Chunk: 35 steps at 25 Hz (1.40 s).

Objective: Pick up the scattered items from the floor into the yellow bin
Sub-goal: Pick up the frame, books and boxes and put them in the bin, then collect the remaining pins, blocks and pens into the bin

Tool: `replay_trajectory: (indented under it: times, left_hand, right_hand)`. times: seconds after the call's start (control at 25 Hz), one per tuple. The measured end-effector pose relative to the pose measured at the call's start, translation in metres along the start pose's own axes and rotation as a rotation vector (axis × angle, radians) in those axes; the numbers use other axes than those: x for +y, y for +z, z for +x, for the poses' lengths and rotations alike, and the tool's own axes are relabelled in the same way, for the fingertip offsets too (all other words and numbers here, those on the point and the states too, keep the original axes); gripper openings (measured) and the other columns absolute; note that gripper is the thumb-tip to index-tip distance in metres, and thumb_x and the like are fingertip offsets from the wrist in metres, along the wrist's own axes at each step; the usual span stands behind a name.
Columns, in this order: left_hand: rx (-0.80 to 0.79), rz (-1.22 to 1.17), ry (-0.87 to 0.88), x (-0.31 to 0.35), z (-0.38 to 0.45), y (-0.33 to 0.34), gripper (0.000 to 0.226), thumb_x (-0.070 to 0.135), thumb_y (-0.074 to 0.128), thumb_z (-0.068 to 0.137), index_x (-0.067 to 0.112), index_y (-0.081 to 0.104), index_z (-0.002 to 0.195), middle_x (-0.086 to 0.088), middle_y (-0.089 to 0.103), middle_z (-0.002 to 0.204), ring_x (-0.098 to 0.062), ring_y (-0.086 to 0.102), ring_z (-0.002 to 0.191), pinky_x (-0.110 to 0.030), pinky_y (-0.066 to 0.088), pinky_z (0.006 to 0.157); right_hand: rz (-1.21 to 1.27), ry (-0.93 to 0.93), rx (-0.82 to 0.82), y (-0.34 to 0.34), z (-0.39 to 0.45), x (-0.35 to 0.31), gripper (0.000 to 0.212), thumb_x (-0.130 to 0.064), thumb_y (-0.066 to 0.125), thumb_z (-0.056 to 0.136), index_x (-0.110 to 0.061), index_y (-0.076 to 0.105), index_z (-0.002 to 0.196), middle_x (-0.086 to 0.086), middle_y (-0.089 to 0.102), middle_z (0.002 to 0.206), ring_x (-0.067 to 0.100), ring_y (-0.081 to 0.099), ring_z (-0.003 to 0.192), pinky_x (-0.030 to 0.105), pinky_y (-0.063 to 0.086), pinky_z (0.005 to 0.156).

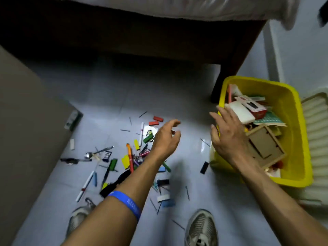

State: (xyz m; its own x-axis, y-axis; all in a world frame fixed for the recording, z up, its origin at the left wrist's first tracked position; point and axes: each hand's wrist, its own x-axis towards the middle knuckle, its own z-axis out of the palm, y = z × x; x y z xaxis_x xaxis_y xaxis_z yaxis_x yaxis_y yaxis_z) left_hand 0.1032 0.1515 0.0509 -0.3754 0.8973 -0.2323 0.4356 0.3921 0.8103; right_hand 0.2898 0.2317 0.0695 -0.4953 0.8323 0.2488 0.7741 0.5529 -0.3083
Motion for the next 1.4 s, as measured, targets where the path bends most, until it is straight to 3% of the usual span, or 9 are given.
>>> replay_trajectory:
  times: [0.16, 0.36, 0.56, 0.64, 0.76, 0.92, 1.04, 1.16, 1.4]
  left_hand:
    - [0.236, -0.137, -0.285, -0.09, -0.081, -0.057, 0.026, 0.009, 0.054, 0.091, 0.023, 0.062, 0.111, -0.004, 0.068, 0.116, -0.002, 0.065, 0.082, -0.02, 0.051, 0.077]
    - [0.248, 0.078, -0.612, -0.191, -0.158, -0.087, 0.037, 0.018, 0.057, 0.089, 0.024, 0.057, 0.125, -0.002, 0.064, 0.127, -0.023, 0.062, 0.108, -0.038, 0.05, 0.094]
    - [-0.042, 0.44, -0.519, -0.241, -0.14, -0.074, 0.075, 0.036, 0.068, 0.082, 0.028, 0.032, 0.147, -0.002, 0.04, 0.149, -0.028, 0.035, 0.136, -0.044, 0.033, 0.11]
    - [-0.079, 0.496, -0.489, -0.25, -0.132, -0.065, 0.065, 0.032, 0.067, 0.083, 0.025, 0.038, 0.141, -0.005, 0.047, 0.137, -0.029, 0.042, 0.127, -0.04, 0.036, 0.102]
    - [0.032, 0.382, -0.437, -0.258, -0.126, -0.056, 0.025, 0.023, 0.063, 0.084, 0.02, 0.054, 0.107, -0.005, 0.059, 0.102, -0.027, 0.055, 0.097, -0.035, 0.044, 0.073]
    - [0.215, 0.211, -0.532, -0.26, -0.134, -0.053, 0.014, 0.016, 0.063, 0.081, 0.02, 0.052, 0.089, 0.001, 0.056, 0.086, -0.023, 0.052, 0.079, -0.03, 0.033, 0.059]
    - [0.251, 0.172, -0.622, -0.26, -0.145, -0.046, 0.017, 0.018, 0.064, 0.082, 0.023, 0.05, 0.09, 0.002, 0.057, 0.086, -0.022, 0.052, 0.077, -0.029, 0.032, 0.058]
    - [0.246, 0.143, -0.665, -0.257, -0.153, -0.034, 0.02, 0.018, 0.067, 0.082, 0.025, 0.051, 0.091, 0.002, 0.059, 0.087, -0.02, 0.053, 0.077, -0.027, 0.032, 0.056]
    - [0.241, 0.064, -0.714, -0.253, -0.147, -0.027, 0.024, 0.023, 0.071, 0.081, 0.027, 0.054, 0.098, 0.004, 0.065, 0.097, -0.014, 0.058, 0.083, -0.027, 0.042, 0.064]
  right_hand:
    - [0.18, -0.183, -0.211, 0.034, -0.068, -0.086, 0.031, -0.012, 0.059, 0.09, -0.012, 0.065, 0.12, 0.01, 0.06, 0.132, 0.029, 0.053, 0.122, 0.041, 0.042, 0.103]
    - [0.154, -0.267, -0.681, 0.087, -0.104, -0.126, 0.042, -0.031, 0.056, 0.092, -0.034, 0.052, 0.134, -0.01, 0.052, 0.141, 0.016, 0.053, 0.119, 0.029, 0.044, 0.094]
    - [0.027, -0.064, -0.833, 0.165, -0.103, -0.151, 0.057, -0.051, 0.063, 0.08, -0.032, 0.046, 0.131, -0.004, 0.053, 0.132, 0.022, 0.056, 0.112, 0.032, 0.047, 0.078]
    - [-0.024, -0.072, -0.951, 0.186, -0.119, -0.154, 0.062, -0.051, 0.064, 0.078, -0.026, 0.042, 0.13, 0.0, 0.049, 0.128, 0.025, 0.054, 0.109, 0.033, 0.045, 0.074]
    - [0.059, -0.139, -0.878, 0.192, -0.137, -0.14, 0.047, -0.042, 0.06, 0.084, -0.025, 0.048, 0.127, -0.001, 0.049, 0.123, 0.026, 0.053, 0.109, 0.033, 0.044, 0.073]
    - [-0.082, 0.029, -0.771, 0.154, -0.153, -0.089, 0.03, -0.052, 0.06, 0.083, -0.028, 0.053, 0.1, -0.004, 0.058, 0.102, 0.02, 0.056, 0.089, 0.031, 0.043, 0.063]
    - [-0.306, -0.197, -1.106, 0.135, -0.189, -0.063, 0.029, -0.052, 0.057, 0.081, -0.027, 0.061, 0.094, -0.002, 0.067, 0.099, 0.02, 0.061, 0.09, 0.03, 0.042, 0.07]
    - [-0.305, -0.393, -1.195, 0.147, -0.2, -0.068, 0.025, -0.04, 0.055, 0.087, -0.022, 0.067, 0.099, 0.001, 0.068, 0.104, 0.024, 0.06, 0.098, 0.033, 0.043, 0.086]
    - [-0.118, -0.252, -0.871, 0.175, -0.175, -0.091, 0.028, -0.043, 0.044, 0.09, -0.019, 0.056, 0.079, 0.0, 0.067, 0.084, 0.021, 0.061, 0.079, 0.03, 0.042, 0.066]
